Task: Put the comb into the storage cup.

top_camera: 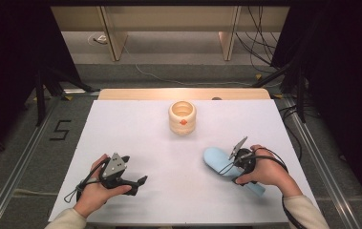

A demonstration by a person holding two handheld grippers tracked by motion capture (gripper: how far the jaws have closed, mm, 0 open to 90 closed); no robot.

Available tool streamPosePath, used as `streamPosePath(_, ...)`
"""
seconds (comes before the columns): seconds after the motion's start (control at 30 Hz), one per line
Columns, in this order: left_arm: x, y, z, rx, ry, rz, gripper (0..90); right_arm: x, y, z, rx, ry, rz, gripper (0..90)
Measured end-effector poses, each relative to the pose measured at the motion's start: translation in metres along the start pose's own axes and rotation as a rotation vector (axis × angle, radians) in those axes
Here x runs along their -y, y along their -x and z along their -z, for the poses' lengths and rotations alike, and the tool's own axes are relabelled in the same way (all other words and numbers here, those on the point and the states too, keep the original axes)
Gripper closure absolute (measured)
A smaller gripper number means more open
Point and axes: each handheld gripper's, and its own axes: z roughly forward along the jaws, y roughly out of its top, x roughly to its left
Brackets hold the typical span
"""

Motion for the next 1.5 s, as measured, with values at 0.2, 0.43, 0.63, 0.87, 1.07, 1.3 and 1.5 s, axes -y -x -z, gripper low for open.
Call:
streamPosePath(0.2, 0.000, 0.000, 0.000, 0.002, 0.000, 0.000, 4.2, -0.001, 0.001, 0.000, -0.018, -0.024, -0.017, 41.7)
streamPosePath(0.43, 0.000, 0.001, -0.001, 0.002, -0.001, -0.001, 4.3, -0.004, 0.002, -0.002, -0.031, -0.046, 0.009, 48.0)
streamPosePath(0.63, 0.000, 0.001, -0.001, 0.004, -0.001, -0.001, 4.4, -0.008, 0.001, -0.002, -0.028, -0.072, 0.007, 50.1)
streamPosePath(0.87, 0.000, 0.001, -0.001, 0.005, -0.001, -0.001, 4.6, -0.012, 0.001, -0.002, -0.040, -0.092, 0.020, 58.0)
streamPosePath(1.07, 0.000, 0.002, -0.001, 0.006, 0.000, -0.001, 4.7, -0.014, -0.001, -0.003, -0.040, -0.096, 0.035, 66.2)
streamPosePath(1.3, 0.000, 0.002, -0.001, 0.009, 0.002, -0.001, 4.8, -0.013, -0.006, -0.003, -0.021, -0.089, 0.045, 70.1)
streamPosePath(1.5, 0.000, 0.002, -0.001, 0.008, 0.003, -0.002, 4.9, -0.010, -0.005, -0.002, -0.026, -0.066, 0.054, 70.3)
